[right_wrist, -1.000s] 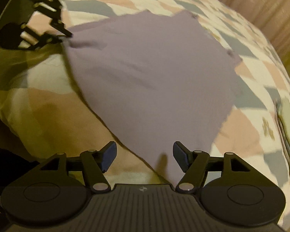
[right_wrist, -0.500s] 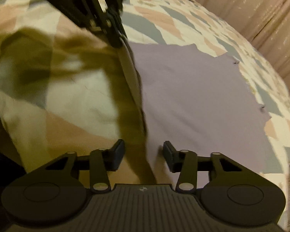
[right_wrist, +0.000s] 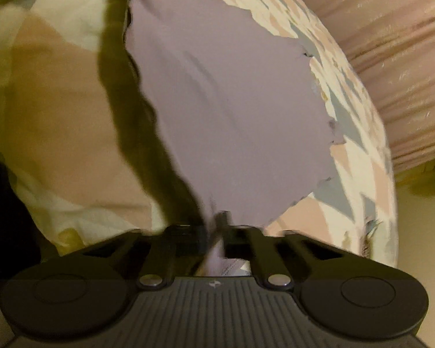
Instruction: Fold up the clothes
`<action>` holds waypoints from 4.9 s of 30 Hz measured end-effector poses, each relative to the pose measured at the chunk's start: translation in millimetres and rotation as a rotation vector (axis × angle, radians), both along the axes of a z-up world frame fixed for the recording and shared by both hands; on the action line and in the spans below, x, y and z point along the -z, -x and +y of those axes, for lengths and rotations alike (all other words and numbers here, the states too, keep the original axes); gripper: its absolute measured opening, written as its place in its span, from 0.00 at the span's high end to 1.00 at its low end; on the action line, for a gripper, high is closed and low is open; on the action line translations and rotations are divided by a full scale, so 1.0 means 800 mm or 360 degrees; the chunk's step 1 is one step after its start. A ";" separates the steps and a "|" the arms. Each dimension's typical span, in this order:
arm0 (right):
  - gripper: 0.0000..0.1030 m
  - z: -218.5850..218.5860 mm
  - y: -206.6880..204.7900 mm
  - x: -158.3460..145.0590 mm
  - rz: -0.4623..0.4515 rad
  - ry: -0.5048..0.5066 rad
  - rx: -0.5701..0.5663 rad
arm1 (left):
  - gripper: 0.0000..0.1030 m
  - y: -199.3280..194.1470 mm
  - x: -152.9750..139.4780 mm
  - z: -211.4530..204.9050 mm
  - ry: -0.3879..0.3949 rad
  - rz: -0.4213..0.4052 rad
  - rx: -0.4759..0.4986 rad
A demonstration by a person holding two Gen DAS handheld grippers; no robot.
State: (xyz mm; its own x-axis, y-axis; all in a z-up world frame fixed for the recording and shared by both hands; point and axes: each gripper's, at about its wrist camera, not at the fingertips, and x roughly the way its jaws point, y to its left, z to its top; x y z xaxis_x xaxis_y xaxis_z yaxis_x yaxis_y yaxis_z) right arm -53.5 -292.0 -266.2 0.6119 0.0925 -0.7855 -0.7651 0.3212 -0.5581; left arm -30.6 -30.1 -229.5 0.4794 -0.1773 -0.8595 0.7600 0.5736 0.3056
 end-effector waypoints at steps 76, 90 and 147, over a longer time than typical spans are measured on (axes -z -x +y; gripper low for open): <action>0.58 -0.084 -0.366 -0.062 0.0786 -0.0891 0.1080 | 0.72 -0.335 0.032 0.152 0.0866 0.0685 -0.1289; 0.96 -0.117 -0.403 -0.025 0.0986 -0.1265 0.1405 | 1.00 -0.326 0.022 0.149 0.0824 0.0607 -0.1145; 0.73 -0.001 -0.246 -0.041 0.1018 -0.0680 0.0763 | 0.83 -0.153 0.029 0.122 0.0659 0.0823 -0.1246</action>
